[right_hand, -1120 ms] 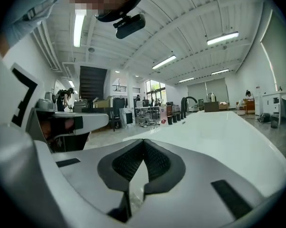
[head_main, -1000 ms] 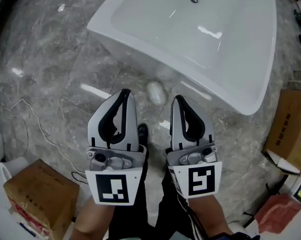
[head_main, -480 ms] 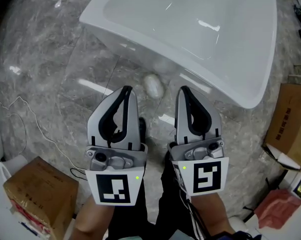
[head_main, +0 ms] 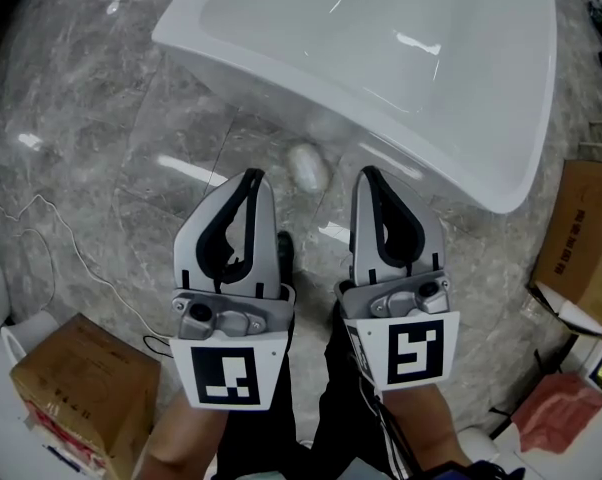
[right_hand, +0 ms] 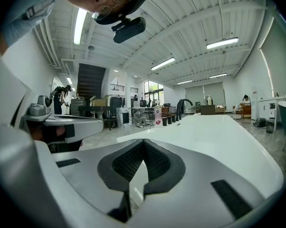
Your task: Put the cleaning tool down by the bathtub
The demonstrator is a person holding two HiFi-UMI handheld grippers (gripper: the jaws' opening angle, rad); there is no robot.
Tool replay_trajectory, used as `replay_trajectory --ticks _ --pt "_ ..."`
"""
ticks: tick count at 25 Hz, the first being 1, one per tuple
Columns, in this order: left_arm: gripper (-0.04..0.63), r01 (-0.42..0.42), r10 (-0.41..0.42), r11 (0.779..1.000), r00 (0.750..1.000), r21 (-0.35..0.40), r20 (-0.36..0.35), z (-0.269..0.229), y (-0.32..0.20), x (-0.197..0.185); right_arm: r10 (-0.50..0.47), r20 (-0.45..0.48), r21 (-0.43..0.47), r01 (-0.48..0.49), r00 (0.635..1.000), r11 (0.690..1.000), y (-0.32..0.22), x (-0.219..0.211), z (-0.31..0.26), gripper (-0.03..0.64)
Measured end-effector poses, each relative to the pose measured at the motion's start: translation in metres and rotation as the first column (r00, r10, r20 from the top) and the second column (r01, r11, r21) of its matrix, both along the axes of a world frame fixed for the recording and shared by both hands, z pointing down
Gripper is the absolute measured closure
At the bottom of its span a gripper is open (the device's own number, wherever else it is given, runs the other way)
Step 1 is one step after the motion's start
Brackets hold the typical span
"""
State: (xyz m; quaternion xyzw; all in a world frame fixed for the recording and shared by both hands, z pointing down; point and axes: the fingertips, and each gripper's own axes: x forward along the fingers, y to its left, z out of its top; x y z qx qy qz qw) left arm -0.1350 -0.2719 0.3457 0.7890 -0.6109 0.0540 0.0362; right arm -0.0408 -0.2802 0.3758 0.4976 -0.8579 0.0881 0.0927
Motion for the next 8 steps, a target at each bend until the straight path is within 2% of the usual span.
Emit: replay_trajectory --ticks 8 --pt "0.578 -0.003 0.003 1.0 1.0 -0.002 0.002 0.0062 0.001 0.0007 -0.002 -0.005 -0.006 0.002 1.0 1.0 0.0015 0.0014 0.0087 0.604"
